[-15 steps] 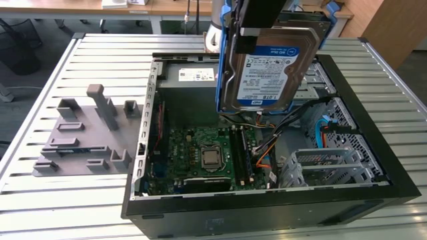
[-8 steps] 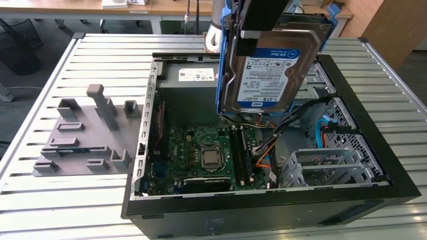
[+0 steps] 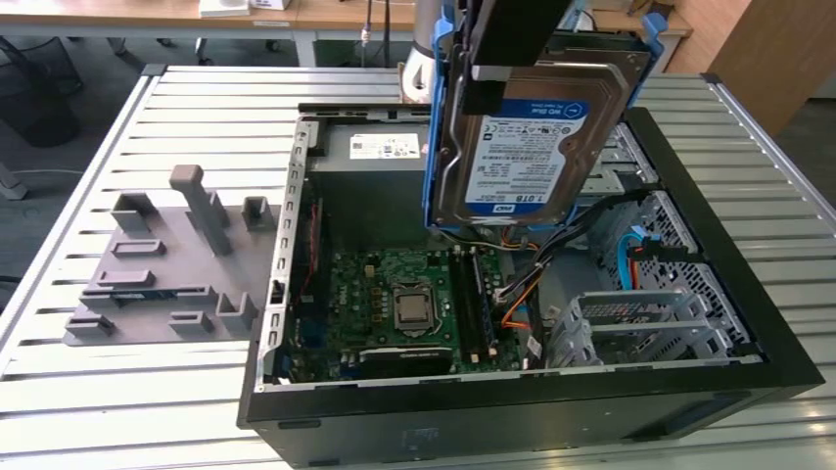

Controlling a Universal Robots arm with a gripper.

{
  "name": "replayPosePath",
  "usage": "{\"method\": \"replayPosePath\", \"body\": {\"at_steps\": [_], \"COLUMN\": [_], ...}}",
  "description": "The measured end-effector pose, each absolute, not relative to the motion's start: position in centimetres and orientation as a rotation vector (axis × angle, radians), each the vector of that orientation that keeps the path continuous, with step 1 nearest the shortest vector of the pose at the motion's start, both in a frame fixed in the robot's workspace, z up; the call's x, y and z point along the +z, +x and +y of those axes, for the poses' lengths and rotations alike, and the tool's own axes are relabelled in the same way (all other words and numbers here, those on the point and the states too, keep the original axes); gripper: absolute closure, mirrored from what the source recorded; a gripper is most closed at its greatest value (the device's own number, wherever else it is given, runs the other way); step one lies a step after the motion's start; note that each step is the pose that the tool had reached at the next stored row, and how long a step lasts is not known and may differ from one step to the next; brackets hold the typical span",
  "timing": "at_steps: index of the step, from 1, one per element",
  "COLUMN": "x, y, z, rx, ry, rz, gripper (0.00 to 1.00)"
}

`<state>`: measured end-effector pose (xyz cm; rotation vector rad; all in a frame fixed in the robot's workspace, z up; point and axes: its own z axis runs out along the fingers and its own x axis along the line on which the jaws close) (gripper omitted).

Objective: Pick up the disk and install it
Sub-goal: 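Insert the disk into the insertion slot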

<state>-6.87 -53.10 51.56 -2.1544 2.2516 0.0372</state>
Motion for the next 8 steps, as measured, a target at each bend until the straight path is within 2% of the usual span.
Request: {"method": "replayPosePath", "body": {"at_steps": [8], "x": [51.55], "y": [-6.87], "z": [-53.07], "rx": [0.037], "ry": [-2.154], "rz": [2.252], "gripper": [0.64]}}
